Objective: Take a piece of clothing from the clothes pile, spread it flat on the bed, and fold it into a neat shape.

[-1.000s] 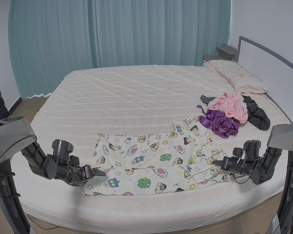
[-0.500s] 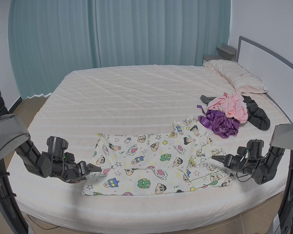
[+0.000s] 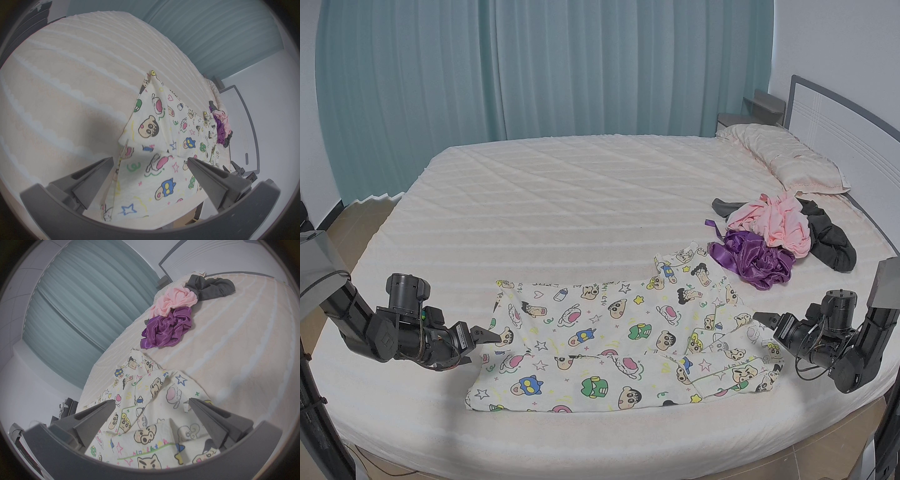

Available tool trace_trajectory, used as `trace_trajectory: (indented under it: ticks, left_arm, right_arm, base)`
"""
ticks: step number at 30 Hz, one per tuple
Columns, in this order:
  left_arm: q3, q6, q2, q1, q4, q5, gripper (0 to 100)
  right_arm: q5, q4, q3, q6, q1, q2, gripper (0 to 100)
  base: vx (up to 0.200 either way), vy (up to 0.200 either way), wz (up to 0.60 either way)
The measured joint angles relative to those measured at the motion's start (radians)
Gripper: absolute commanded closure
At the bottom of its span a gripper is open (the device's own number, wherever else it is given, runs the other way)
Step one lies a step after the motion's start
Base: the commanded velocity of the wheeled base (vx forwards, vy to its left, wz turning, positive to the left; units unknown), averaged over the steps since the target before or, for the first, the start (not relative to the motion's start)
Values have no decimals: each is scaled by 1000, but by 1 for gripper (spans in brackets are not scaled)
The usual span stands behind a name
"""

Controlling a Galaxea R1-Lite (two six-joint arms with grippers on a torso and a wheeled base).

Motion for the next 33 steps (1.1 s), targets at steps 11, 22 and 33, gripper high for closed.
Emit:
trace_trajectory:
  ticks: [11, 22, 33]
  left_arm:
    - [10, 1, -1, -1, -14, 5, 0]
    - [26, 0, -2, -5, -12, 5, 0]
    - [27, 0, -4, -9, -14, 8, 0]
  right_arm:
    - [-5, -5, 24, 3, 16, -11, 0]
    - [-15, -6, 37, 2, 34, -13, 0]
    - [-15, -6, 37, 2, 35, -13, 0]
  base:
    - [0, -36, 0]
    - [0, -127, 0]
    - [0, 0, 0]
